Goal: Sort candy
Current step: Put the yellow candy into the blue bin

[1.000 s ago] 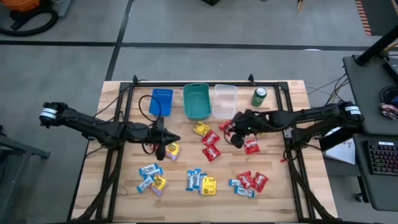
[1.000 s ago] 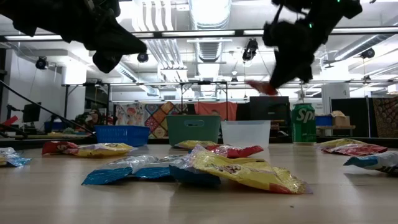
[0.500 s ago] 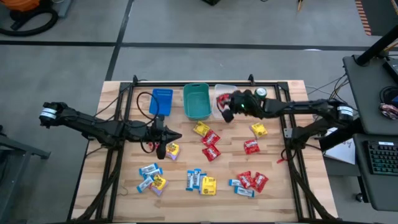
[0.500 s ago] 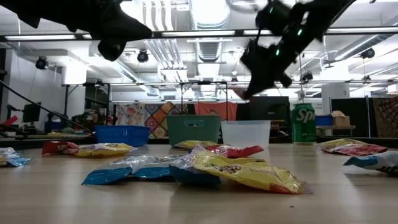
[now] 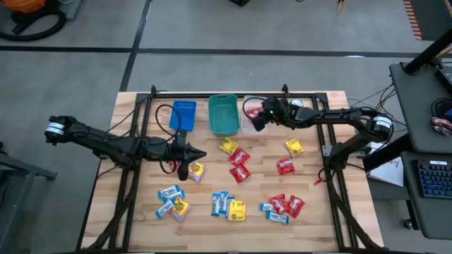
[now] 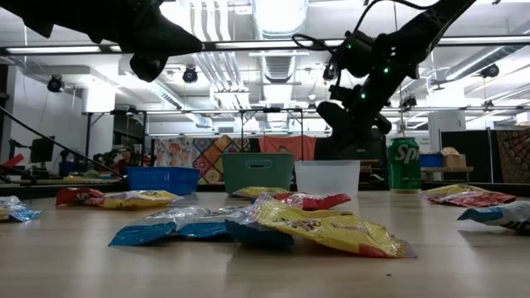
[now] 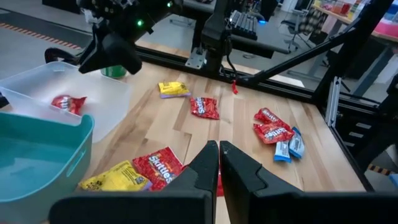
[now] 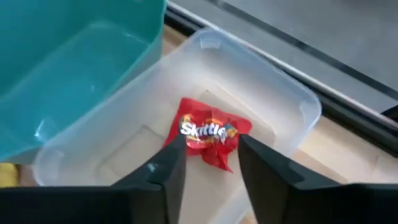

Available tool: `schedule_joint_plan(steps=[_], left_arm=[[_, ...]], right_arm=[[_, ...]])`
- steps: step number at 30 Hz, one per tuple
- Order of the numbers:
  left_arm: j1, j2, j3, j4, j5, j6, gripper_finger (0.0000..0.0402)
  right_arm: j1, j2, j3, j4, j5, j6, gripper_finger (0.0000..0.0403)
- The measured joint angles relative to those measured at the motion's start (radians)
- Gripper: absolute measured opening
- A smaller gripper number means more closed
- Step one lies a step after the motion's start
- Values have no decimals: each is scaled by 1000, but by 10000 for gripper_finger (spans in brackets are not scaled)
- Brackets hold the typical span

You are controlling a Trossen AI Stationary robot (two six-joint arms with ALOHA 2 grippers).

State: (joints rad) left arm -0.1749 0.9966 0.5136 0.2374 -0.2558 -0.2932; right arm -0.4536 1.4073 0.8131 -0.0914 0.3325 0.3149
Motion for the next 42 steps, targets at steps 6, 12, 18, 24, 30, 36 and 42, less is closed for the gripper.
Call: schedule_joint_plan(steps=[6,12,18,24,30,36,42], left_arm=[[0,0,0,-1,0,-4,0],[-1,0,-1,-30,5,-58,0],[-2,2,-1,-256,165,-366,6],[-2,55,-2,-450,171,-688,21],[-14,160,49,-442,180,-710,24],[-21,296,140,-544,172,-672,26],[-23,422,248,-698,178,-675,49]], right_arm=[[41,-98,0,-8,-82,13,185],[156,-197,0,-16,-158,31,190],[290,-257,0,-107,-158,79,183],[375,-257,0,-119,-156,104,184],[384,-241,0,-112,-149,114,184],[384,-241,0,-113,-148,116,185],[384,-241,0,-113,-148,118,185]])
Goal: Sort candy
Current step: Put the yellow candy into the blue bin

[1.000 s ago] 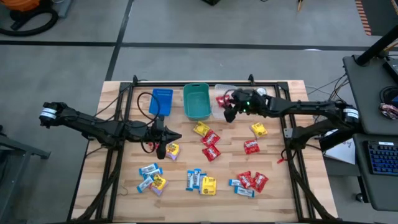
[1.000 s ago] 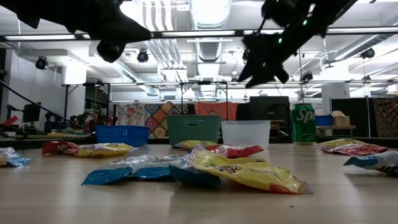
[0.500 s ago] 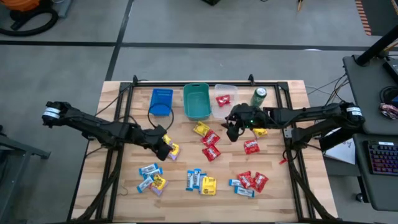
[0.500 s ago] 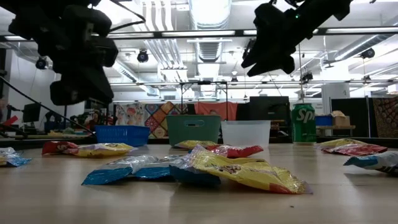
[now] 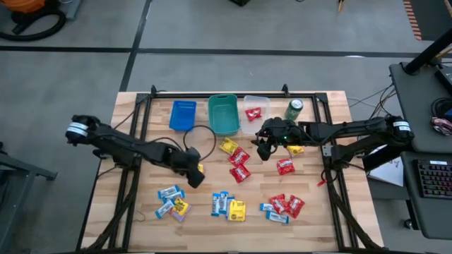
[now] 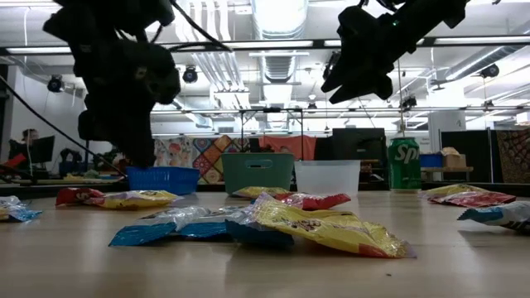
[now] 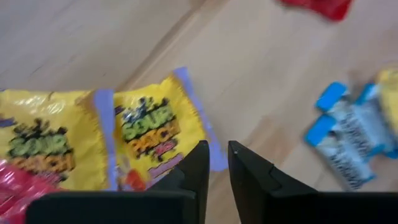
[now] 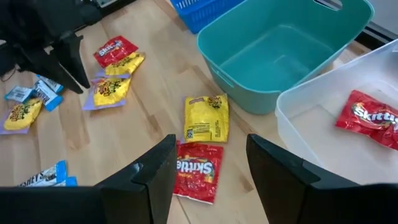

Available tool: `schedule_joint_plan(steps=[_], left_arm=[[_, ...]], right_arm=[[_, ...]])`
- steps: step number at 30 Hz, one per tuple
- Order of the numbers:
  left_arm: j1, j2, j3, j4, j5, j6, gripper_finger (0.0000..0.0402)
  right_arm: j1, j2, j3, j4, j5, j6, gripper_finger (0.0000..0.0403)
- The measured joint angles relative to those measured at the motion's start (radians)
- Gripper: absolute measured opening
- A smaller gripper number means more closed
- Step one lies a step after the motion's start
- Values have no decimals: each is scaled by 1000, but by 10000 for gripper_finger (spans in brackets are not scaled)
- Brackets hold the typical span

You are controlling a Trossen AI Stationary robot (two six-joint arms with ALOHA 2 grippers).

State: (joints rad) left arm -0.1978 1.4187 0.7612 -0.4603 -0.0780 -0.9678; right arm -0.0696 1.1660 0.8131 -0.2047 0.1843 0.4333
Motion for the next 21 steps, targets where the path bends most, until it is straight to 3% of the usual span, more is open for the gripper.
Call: schedule_joint_plan(steps=[10,21], left_arm=[[-1,174,149,-176,-104,69,107],[0,254,161,-172,-150,94,112]], right_arm=[[0,0,0,0,0,4,185],[0,0,0,0,0,5,185]])
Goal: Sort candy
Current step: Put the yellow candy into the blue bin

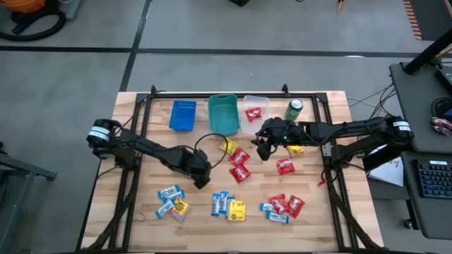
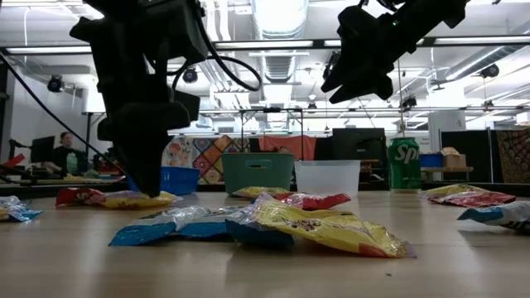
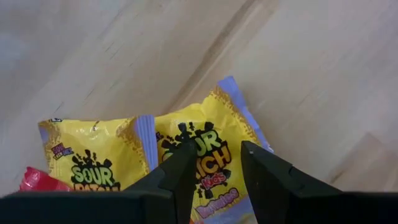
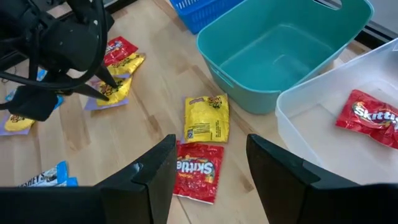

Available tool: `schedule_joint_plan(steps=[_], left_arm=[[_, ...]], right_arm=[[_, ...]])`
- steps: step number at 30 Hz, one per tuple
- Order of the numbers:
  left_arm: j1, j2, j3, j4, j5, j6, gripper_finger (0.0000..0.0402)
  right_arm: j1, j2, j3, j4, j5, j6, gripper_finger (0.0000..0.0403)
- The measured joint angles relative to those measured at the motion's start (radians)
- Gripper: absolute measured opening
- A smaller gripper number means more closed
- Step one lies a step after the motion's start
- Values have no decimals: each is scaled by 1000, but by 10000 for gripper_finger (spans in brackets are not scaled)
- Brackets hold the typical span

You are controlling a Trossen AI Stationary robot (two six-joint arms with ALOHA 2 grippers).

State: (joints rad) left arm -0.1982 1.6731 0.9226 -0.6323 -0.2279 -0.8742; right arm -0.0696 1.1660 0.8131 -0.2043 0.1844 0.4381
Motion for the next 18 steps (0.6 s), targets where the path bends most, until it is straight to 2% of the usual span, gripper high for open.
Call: schedule_joint_plan(steps=[5,9,13,18], left_arm=[[0,16,0,5,-2,2,104],[-2,20,0,4,-6,2,70],[-5,17,0,7,-6,11,17],[-22,2,0,8,-6,27,3]], right_arm=[[0,0,0,0,0,0,185],[0,0,0,0,0,-1,185],[0,0,0,0,0,-2,185],[0,0,0,0,0,-4,185]])
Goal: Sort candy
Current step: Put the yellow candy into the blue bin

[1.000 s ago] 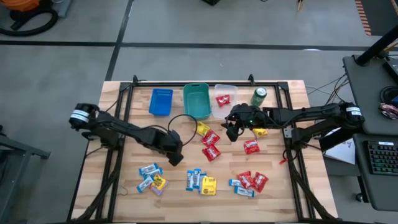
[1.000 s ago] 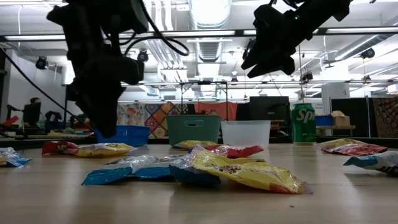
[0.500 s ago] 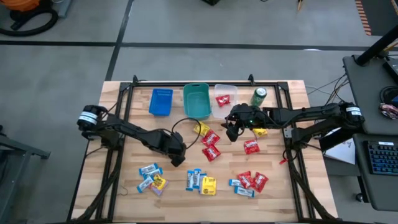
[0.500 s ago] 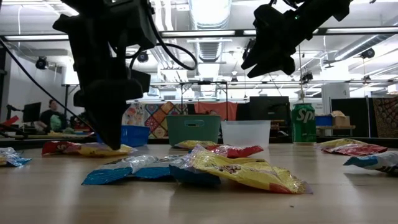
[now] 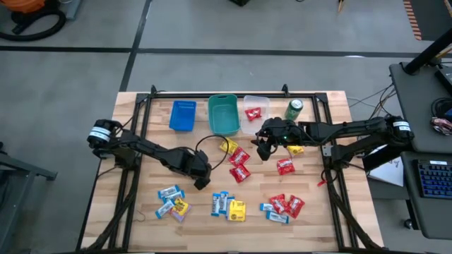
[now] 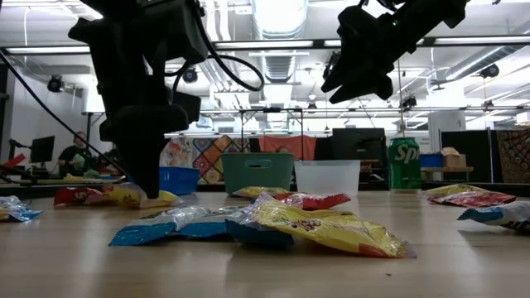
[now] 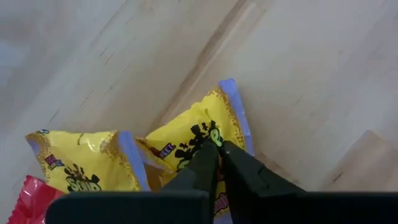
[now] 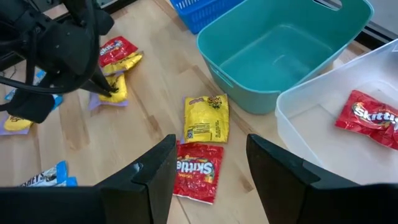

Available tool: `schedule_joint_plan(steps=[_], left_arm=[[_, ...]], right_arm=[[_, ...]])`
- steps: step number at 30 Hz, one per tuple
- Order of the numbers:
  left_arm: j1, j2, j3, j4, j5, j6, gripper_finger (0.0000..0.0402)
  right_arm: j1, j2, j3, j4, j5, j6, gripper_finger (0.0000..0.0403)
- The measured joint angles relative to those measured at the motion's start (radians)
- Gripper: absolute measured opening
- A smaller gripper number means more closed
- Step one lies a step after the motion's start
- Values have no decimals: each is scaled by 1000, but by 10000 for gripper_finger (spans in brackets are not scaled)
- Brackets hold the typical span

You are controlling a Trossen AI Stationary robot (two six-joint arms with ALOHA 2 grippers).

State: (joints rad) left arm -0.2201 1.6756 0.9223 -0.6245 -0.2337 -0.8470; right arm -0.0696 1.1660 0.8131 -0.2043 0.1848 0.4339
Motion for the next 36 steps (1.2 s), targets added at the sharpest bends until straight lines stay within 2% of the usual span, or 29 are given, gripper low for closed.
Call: schedule_joint_plan(steps=[11,20,25,28,33,36], left_arm=[[-32,-175,-1,1,8,94,0],[26,-390,-1,-9,-130,251,0],[143,-492,-1,-32,-222,347,0],[247,-527,-1,-33,-241,414,0],[448,-524,-1,-34,-241,513,0],[562,-490,-1,-35,-239,541,0]], right_arm=[[0,0,0,0,0,-7,185],[0,0,0,0,0,-6,185],[0,0,-4,0,0,-3,185],[0,0,-7,0,1,-2,185],[0,0,-8,1,9,-1,185],[0,0,-10,1,52,2,185]])
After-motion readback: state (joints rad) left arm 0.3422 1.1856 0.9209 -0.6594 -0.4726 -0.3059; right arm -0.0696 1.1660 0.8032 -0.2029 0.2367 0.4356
